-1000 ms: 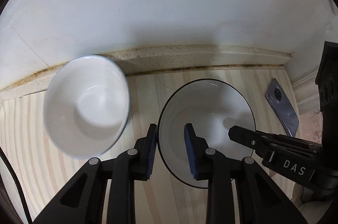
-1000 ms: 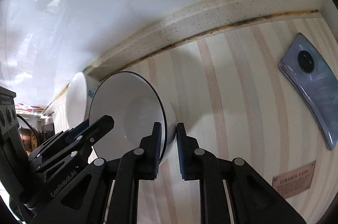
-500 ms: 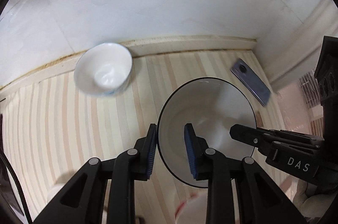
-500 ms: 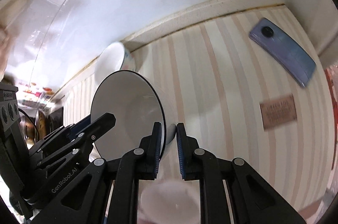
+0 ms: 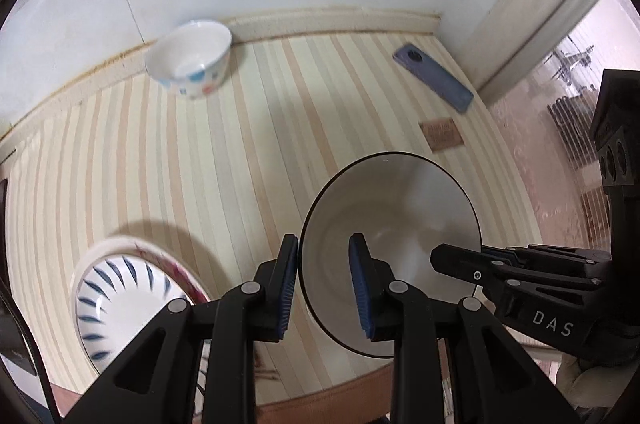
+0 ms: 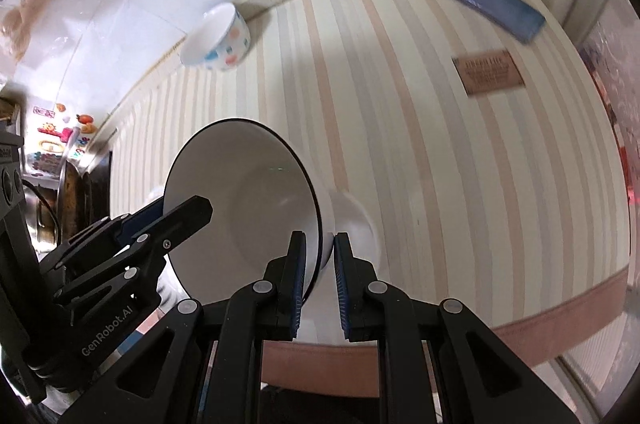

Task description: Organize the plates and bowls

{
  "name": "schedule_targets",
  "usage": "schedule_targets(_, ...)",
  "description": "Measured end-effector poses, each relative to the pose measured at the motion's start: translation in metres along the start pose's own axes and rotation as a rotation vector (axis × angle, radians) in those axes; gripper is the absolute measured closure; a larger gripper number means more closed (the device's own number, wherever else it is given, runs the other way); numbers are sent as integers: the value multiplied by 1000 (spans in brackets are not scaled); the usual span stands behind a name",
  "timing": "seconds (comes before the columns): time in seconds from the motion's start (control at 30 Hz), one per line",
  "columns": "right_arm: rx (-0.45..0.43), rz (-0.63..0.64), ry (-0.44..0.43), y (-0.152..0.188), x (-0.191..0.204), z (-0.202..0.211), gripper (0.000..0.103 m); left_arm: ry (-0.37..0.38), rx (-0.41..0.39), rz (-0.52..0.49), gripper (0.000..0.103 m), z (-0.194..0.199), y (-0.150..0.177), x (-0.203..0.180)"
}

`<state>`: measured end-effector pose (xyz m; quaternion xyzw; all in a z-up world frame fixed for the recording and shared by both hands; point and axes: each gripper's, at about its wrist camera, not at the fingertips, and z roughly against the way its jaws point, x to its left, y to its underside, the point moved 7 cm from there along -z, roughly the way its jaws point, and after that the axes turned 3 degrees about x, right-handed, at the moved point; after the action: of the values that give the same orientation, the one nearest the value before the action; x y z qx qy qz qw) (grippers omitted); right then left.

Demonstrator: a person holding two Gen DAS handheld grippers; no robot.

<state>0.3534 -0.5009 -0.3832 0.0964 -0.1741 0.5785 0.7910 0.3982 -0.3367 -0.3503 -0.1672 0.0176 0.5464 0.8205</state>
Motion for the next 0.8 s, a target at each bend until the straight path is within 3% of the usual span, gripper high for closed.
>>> schedule_targets(0.3,38,-23,22,20,-17,-26,87,-23,66,-26,80,-30,20,-5)
schedule_targets(0.8,96,-4,46,21,-20,-43,87,-66,98,-52,80,-43,24,-4)
